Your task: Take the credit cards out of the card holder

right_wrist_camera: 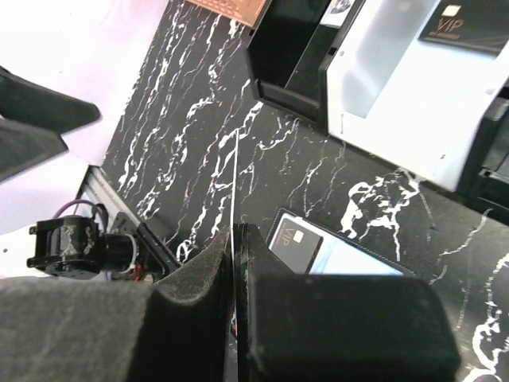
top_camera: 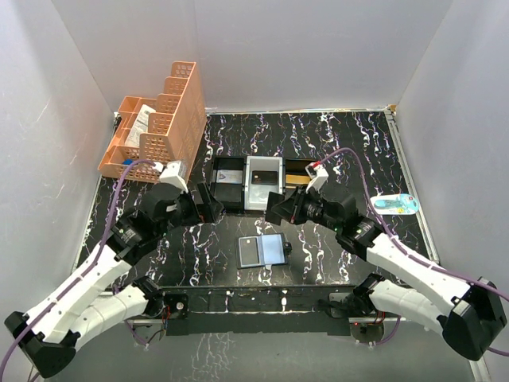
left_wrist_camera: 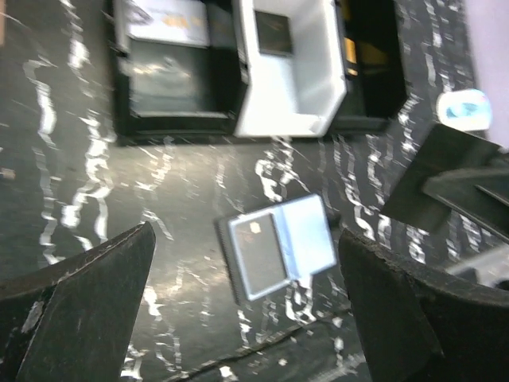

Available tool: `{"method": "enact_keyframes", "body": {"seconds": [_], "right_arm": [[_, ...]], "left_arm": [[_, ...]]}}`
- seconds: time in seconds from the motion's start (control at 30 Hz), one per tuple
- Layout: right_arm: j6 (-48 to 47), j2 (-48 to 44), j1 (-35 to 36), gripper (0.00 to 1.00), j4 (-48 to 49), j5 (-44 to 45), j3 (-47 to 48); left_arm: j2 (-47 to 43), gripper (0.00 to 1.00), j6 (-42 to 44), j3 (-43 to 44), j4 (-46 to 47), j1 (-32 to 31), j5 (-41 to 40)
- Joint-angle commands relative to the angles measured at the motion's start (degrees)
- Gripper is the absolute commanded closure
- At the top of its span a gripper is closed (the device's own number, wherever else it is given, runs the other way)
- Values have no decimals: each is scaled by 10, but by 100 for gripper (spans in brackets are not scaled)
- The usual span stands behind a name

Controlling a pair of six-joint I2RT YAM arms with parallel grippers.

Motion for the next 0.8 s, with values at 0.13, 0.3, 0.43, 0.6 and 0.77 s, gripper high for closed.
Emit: {"method": "enact_keyframes", "body": {"seconds": [0.13,0.3,0.43,0.6,0.77], "right_arm": [[-85,-49,-1,100,7,56,28],[-134,-38,-2,100,-13,58,47],[-167,-29,2,100,-11,45,49],[-255,10,34,100,-10,118,61],[-394,73,96,100,-11,254,96]], "left_arm": [[84,1,138,90,-113,20,-175],[57,1,124,27,-81,107,-200],[12,1,123,0,-63,130,-174],[21,1,117,2,-68,130,-173],[6,1,109,-7,-63,130,-181]]}}
